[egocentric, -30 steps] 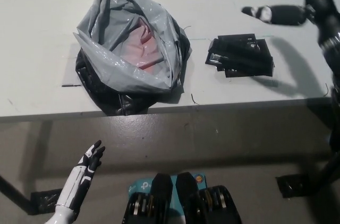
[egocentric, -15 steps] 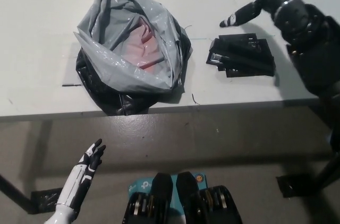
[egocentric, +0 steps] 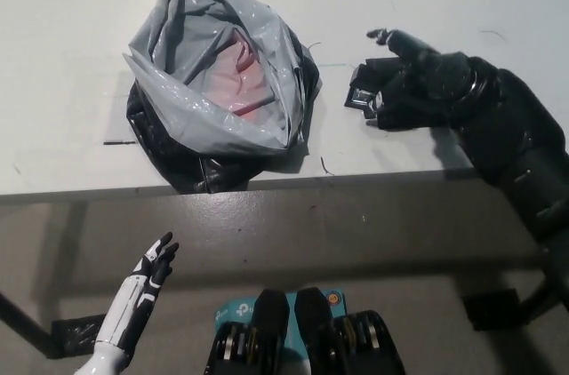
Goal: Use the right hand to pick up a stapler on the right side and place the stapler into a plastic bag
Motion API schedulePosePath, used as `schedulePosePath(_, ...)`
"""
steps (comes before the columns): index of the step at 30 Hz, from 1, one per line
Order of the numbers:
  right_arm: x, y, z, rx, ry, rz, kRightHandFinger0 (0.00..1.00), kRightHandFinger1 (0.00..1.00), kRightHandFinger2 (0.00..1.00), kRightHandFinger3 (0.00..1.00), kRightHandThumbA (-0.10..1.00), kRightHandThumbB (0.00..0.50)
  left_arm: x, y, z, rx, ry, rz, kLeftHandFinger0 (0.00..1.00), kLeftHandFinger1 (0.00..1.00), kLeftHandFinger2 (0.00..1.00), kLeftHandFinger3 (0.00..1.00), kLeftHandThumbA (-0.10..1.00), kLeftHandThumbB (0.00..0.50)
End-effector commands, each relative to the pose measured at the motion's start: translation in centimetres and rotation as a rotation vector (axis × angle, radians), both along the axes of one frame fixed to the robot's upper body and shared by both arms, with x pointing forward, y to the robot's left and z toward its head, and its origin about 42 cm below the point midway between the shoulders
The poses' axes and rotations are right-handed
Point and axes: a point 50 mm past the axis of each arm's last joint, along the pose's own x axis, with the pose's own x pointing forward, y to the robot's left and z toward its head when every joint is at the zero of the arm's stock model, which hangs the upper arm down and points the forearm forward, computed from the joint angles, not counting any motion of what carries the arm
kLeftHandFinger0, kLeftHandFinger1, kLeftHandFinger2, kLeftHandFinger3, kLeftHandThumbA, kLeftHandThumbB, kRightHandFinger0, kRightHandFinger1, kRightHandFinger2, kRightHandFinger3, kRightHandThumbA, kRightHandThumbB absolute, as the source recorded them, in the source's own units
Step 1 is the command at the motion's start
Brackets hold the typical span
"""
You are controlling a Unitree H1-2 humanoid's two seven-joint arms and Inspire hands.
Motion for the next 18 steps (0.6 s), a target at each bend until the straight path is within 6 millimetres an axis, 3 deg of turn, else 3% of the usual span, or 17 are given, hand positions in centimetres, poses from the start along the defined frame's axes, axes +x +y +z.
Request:
schedulePosePath(1, 0.4, 0.5, 0.9, -0.016, -0.057, 0.029, 1.00, 1.00, 1.00, 1.00, 1.00, 0.441, 0.3, 0.2, 1.3, 0.016, -0.073, -0.024, 1.00, 1.00, 1.00, 1.00, 1.00, 0.360)
schedulePosePath(6, 0.1, -0.3, -0.6, -0.058, -0.040, 0.015, 1.00, 1.00, 1.00, 1.00, 1.00, 0.425, 0.3, 0.2, 1.3, 0.018, -0.074, -0.027, 1.00, 1.00, 1.00, 1.00, 1.00, 0.359)
schedulePosePath(14, 0.2, -1.6, -1.1, -0.086, -0.027, 0.006, 1.00, 1.00, 1.00, 1.00, 1.00, 0.383, 0.3, 0.3, 1.3, 0.017, -0.064, -0.026, 1.00, 1.00, 1.00, 1.00, 1.00, 0.365)
schedulePosePath(15, 0.2, -1.8, -1.2, -0.055, -0.032, 0.000, 1.00, 1.00, 1.00, 1.00, 0.99, 0.373, 0.2, 0.3, 1.3, 0.017, -0.062, -0.027, 1.00, 1.00, 1.00, 1.00, 1.00, 0.357)
schedulePosePath(17, 0.2, -2.1, -1.4, -0.003, -0.065, -0.016, 1.00, 1.00, 1.00, 1.00, 0.86, 0.354, 0.2, 0.3, 1.3, 0.028, -0.064, -0.026, 1.00, 1.00, 1.00, 1.00, 1.00, 0.345)
schedulePosePath(18, 0.2, -2.1, -1.4, 0.011, -0.072, -0.026, 0.73, 0.76, 0.81, 0.79, 0.77, 0.331, 0.2, 0.3, 1.3, 0.027, -0.066, -0.026, 1.00, 1.00, 1.00, 1.00, 1.00, 0.336)
